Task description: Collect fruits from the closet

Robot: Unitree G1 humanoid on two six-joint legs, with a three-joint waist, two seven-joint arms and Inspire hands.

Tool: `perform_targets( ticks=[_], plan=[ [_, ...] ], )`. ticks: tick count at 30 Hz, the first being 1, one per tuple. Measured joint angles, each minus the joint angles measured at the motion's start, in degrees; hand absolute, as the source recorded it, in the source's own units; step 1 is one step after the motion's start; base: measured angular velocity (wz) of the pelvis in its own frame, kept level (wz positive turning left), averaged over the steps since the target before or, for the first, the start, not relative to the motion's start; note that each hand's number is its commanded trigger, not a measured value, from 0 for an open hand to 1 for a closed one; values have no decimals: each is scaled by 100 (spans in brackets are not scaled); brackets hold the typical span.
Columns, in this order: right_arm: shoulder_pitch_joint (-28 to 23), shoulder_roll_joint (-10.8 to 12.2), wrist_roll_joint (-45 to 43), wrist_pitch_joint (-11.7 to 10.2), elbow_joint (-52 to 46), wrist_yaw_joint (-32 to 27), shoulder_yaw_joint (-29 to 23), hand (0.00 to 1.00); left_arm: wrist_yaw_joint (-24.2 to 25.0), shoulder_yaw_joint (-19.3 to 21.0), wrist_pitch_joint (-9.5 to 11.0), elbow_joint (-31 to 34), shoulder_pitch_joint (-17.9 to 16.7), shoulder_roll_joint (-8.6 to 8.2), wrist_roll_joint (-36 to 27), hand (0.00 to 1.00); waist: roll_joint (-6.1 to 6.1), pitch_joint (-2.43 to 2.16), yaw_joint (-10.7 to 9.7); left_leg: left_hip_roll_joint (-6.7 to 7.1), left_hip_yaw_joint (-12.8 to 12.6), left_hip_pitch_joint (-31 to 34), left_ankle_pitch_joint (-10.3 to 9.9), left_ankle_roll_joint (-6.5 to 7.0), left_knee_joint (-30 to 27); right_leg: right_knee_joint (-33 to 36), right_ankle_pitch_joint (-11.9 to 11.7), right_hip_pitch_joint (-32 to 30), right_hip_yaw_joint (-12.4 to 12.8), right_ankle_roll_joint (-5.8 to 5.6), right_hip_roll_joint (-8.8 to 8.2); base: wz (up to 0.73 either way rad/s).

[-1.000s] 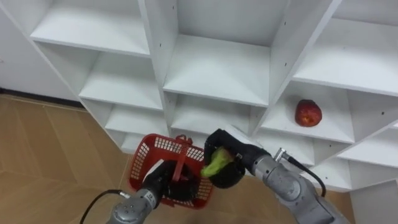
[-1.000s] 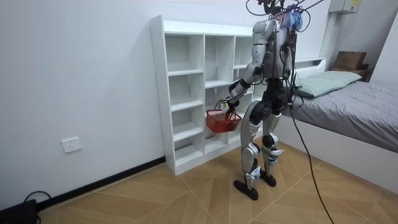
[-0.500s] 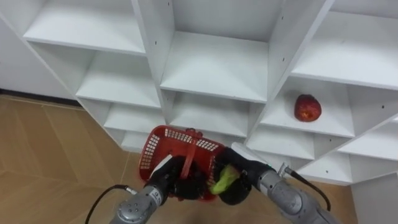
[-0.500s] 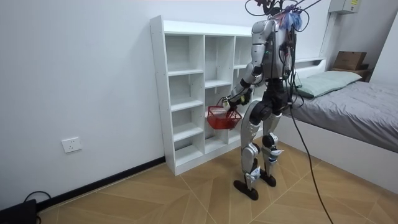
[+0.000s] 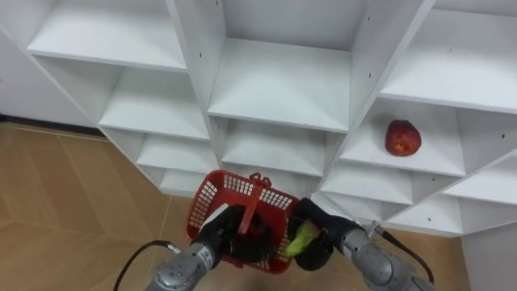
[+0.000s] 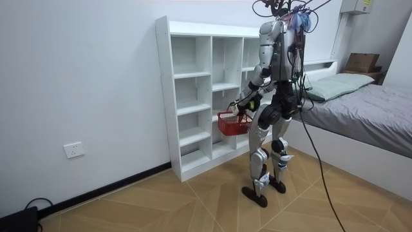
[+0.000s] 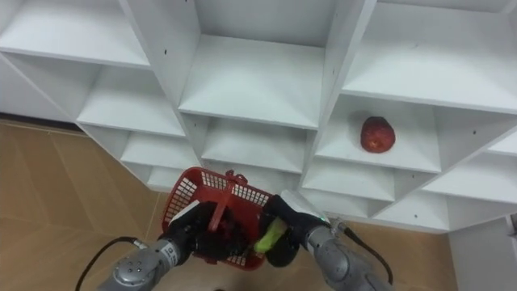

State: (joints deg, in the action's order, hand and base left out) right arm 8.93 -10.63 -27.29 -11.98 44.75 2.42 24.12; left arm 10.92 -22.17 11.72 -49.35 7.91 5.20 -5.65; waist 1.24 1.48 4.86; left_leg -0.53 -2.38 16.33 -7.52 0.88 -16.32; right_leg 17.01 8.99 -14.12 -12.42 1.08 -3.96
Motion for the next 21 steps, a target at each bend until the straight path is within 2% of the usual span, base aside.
perform_targets(
  ticks=[10, 17, 21],
  plan=[
    [42, 3, 3, 11, 167, -311, -76, 100, 7, -75, -1, -8, -4, -1, -161, 100, 5, 8, -34, -5, -36, -16, 0, 0, 2, 6, 1, -2, 36, 0, 2, 0],
    [153, 9, -35, 12, 167, -722, -76, 100, 12, -170, -1, -10, -17, 16, -171, 100, 62, 43, -67, 1, -71, -64, -1, 1, 14, 56, 30, 0, 69, 0, -7, -2],
    [209, 111, -258, 6, 166, -1001, -77, 100, 79, -181, -1, -9, -26, 25, -171, 100, 61, 43, -146, 1, -68, -51, -1, -1, 13, 42, 29, 1, 67, 3, 5, 0]
  ],
)
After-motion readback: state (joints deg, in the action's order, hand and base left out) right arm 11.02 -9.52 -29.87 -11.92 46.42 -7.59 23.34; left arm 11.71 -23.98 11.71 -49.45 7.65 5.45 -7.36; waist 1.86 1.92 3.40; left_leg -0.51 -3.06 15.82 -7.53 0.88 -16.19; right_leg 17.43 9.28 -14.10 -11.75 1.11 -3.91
